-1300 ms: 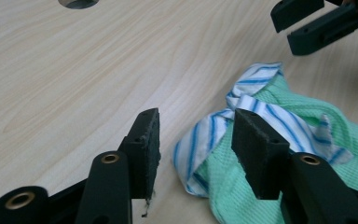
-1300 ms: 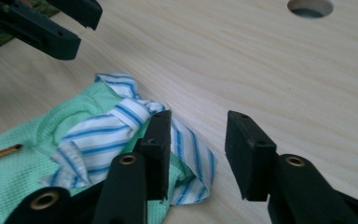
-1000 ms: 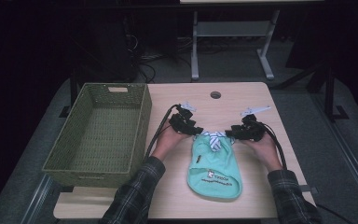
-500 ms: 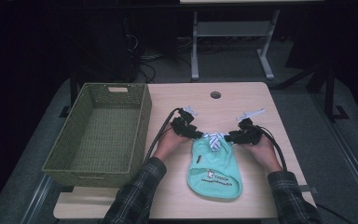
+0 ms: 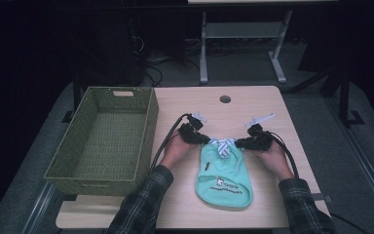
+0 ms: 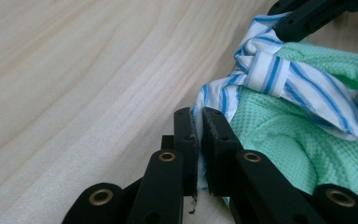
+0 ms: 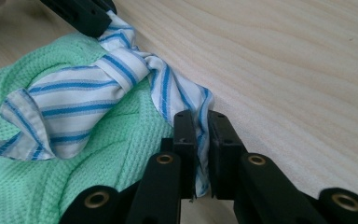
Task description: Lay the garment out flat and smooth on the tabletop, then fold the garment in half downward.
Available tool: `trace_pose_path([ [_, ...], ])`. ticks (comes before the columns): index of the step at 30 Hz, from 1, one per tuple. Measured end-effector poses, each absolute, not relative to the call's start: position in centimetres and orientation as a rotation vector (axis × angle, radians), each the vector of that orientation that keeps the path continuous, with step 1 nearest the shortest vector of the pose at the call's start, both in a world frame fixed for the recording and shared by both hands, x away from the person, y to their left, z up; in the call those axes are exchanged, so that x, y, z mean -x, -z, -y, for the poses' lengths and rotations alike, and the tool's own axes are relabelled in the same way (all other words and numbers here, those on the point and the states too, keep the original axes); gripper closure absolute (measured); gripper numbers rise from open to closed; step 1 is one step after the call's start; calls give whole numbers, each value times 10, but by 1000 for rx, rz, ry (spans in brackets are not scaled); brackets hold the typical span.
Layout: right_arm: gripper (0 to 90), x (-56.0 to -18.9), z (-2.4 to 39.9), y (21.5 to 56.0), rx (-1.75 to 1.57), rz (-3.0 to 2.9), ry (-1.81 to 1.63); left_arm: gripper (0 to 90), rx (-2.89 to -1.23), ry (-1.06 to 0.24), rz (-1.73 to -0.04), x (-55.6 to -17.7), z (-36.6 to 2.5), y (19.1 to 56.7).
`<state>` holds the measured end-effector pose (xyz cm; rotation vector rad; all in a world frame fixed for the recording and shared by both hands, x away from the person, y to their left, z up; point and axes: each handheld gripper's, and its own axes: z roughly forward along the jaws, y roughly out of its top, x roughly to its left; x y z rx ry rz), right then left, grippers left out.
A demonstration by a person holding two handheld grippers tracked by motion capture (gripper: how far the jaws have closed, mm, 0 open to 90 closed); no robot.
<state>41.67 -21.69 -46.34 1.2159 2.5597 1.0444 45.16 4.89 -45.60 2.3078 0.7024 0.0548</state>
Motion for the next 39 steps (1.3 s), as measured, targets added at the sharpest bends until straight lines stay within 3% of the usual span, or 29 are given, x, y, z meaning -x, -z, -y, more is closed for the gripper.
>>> trace_pose_path([
  [28,834,-413,212,402,-1072,-2332,-1191,845,-2126,-285,-621,-442,-69,379],
  [39,828,-390,209,392,-982,-2343,-1190,842,-2123,-304,-550,-411,-76,372],
])
